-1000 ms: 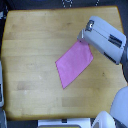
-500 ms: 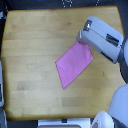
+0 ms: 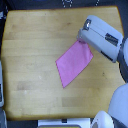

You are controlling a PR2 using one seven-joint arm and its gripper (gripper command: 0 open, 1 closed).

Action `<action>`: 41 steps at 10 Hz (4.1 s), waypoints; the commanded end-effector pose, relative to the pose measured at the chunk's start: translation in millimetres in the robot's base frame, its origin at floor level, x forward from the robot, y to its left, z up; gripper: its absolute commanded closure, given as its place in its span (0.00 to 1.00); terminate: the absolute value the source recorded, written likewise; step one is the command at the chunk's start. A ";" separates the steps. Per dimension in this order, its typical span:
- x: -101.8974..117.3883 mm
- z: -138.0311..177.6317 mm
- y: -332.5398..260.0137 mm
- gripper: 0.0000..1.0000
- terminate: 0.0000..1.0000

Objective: Folding a cloth

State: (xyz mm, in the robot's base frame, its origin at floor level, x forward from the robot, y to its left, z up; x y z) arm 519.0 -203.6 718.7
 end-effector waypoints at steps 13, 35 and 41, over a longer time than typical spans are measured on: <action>0.6 43.7 -4.3 1.00 0.00; -93.5 108.7 228.3 1.00 0.00; -96.0 84.9 235.6 1.00 0.00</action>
State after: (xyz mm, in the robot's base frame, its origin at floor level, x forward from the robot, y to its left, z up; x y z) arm 427.0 29.7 819.4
